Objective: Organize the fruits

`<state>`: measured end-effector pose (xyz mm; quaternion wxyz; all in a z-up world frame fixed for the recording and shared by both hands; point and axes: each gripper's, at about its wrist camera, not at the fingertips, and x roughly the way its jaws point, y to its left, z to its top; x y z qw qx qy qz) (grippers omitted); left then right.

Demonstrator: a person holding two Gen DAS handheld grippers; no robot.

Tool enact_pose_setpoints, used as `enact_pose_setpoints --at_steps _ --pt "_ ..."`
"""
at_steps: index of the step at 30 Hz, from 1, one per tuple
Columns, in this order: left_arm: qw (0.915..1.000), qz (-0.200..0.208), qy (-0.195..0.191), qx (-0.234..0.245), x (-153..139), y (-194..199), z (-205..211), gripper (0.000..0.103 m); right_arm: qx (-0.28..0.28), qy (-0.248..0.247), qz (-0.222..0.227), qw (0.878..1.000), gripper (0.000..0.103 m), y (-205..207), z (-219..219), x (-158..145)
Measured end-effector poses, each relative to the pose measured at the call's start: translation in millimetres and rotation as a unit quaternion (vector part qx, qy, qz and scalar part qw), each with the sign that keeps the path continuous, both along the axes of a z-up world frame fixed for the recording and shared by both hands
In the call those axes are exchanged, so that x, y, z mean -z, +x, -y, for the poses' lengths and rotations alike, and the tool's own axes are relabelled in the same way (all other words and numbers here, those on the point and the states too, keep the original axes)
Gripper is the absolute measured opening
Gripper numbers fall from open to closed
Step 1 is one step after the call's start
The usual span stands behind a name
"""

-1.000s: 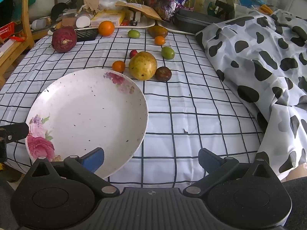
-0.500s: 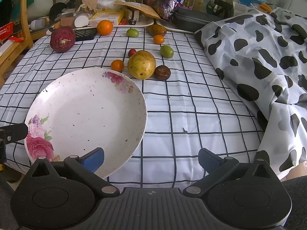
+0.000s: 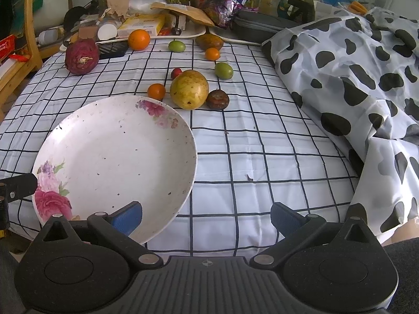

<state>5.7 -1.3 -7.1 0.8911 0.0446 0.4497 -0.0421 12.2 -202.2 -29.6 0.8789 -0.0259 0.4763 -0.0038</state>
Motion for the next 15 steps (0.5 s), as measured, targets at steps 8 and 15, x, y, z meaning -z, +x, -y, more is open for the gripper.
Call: enact_pose_setpoints --at_steps 8,15 --pt "1.0000 0.003 0.000 0.002 -0.4 0.1 1.2 0.102 0.003 0.002 0.004 1.000 0.103 -0.1 1.3 0.3" --pt "0.9998 0.008 -0.017 0.007 -4.2 6.0 -2.9 0.102 0.014 0.005 0.019 1.000 0.103 5.3 5.6 -1.4"
